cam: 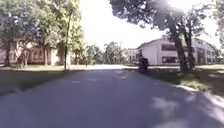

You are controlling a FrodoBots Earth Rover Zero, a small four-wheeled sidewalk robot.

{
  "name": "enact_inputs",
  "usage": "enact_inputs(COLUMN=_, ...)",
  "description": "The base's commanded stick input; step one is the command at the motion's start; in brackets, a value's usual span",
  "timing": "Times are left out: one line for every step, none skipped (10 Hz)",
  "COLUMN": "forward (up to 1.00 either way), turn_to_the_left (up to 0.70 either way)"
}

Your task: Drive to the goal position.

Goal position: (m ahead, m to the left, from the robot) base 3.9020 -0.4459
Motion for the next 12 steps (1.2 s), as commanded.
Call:
enact_inputs(forward=0.45, turn_to_the_left=0.0)
enact_inputs(forward=0.45, turn_to_the_left=0.0)
enact_inputs(forward=0.45, turn_to_the_left=0.0)
enact_inputs(forward=0.45, turn_to_the_left=0.0)
enact_inputs(forward=0.45, turn_to_the_left=0.0)
enact_inputs(forward=0.45, turn_to_the_left=0.0)
enact_inputs(forward=0.45, turn_to_the_left=0.0)
enact_inputs(forward=0.45, turn_to_the_left=0.0)
enact_inputs(forward=0.45, turn_to_the_left=0.0)
enact_inputs(forward=0.45, turn_to_the_left=0.0)
enact_inputs(forward=0.45, turn_to_the_left=0.0)
enact_inputs(forward=0.45, turn_to_the_left=0.0)
